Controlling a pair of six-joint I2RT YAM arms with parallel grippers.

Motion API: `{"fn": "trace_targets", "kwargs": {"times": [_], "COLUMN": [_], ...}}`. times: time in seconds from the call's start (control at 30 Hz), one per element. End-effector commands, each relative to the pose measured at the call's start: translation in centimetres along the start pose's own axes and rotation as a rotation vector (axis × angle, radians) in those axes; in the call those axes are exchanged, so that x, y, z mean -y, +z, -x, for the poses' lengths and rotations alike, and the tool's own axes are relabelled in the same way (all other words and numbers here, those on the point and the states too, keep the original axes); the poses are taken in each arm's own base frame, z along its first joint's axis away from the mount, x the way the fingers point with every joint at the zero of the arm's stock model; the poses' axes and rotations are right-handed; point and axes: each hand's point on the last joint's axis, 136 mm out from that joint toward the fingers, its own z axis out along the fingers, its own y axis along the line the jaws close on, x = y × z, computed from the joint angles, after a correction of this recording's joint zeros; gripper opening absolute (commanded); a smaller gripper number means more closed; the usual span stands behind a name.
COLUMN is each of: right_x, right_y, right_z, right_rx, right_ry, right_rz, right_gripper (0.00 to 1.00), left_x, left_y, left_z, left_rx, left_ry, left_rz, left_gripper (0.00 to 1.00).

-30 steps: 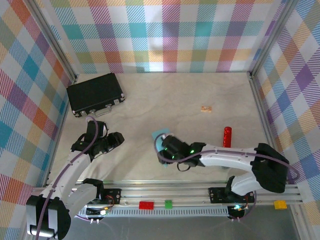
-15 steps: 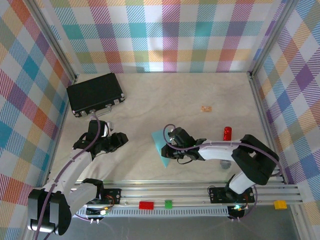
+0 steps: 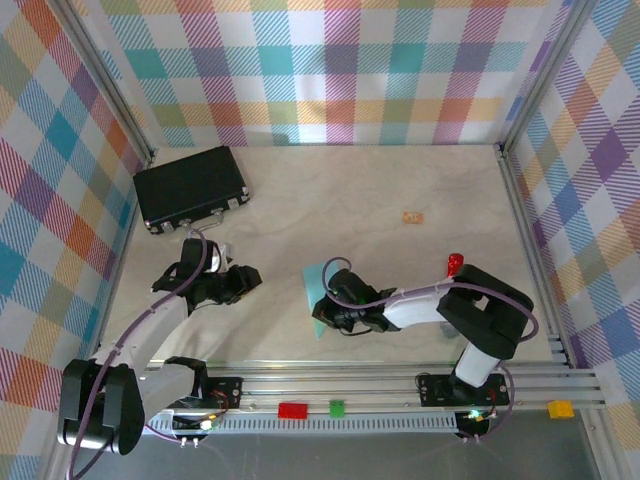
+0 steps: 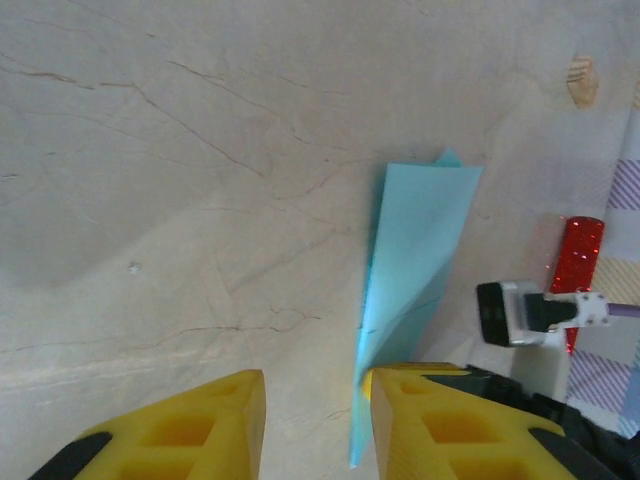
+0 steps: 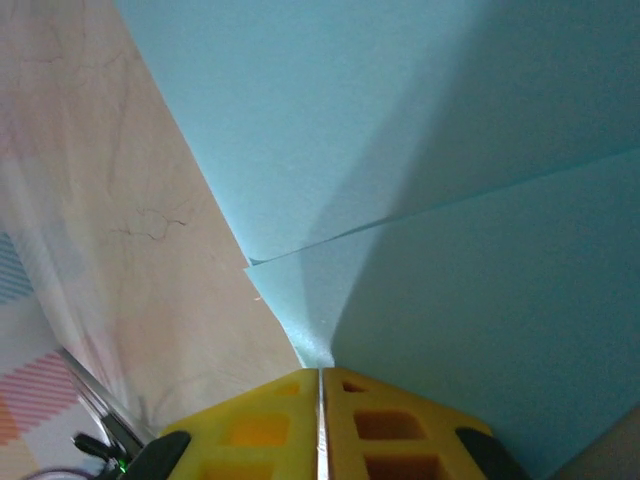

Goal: Fold a paper plane with a square sheet of paper (pick it up from the middle)

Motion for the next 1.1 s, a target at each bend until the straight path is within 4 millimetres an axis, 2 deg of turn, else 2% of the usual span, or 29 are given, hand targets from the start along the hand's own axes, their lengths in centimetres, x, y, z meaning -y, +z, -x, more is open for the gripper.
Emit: {"fn": "trace_targets", "kwargs": {"times": [0.0,0.1,0.2,0.3,0.4,0.5,0.6,0.73,0.8,0.9,0.97,1.07], "right_x": [2.3,-0.1,-1.6,-0.9,0.9,1.6,1.2,3.1,4.0,4.0,3.8,3.3], "right_y": [1.5,1.4,0.0,-2.8,-6.2,-8.1,-8.1,-9.1,-9.1,-8.7,-8.7,-8.9], "right_z": [-0.5,-0.4,0.3,1.6,3.1,4.2,4.5,5.4,5.6,5.6,5.4,5.1], "right_rx": [0.091,0.137,0.178,0.260,0.355,0.386,0.312,0.308,0.297,0.256,0.250,0.237], "right_ry": [0.194,0.170,0.089,-0.004,-0.075,-0.120,-0.183,-0.107,-0.047,-0.007,-0.007,-0.042], "right_rz": [-0.089,-0.047,-0.040,-0.132,-0.275,-0.316,-0.265,-0.294,-0.275,-0.167,-0.120,-0.082], "right_gripper": [0.11,0.11,0.12,0.13,0.18,0.22,0.22,0.19,0.21,0.24,0.26,0.35], "left_x": [0.9,1.2,2.3,3.1,4.0,5.1,6.7,8.4,9.2,9.9,10.0,8.2], "left_y": [0.4,0.7,0.8,1.0,1.7,2.8,4.1,6.2,7.2,8.8,9.8,11.0], "left_z": [-0.4,-0.7,-0.4,-0.5,-0.9,-1.6,-2.3,-3.1,-3.3,-3.8,-4.1,-3.7], "left_rx": [-0.041,-0.067,-0.072,-0.088,-0.106,-0.145,-0.190,-0.243,-0.258,-0.307,-0.331,-0.326], "left_ry": [-0.015,-0.015,0.014,0.031,0.051,0.074,0.119,0.160,0.174,0.180,0.184,0.192], "left_rz": [-0.074,-0.098,-0.148,-0.174,-0.194,-0.213,-0.220,-0.207,-0.207,-0.205,-0.192,-0.086], "left_gripper": [0.31,0.26,0.21,0.15,0.05,0.01,0.00,0.00,0.00,0.00,0.00,0.00]}}
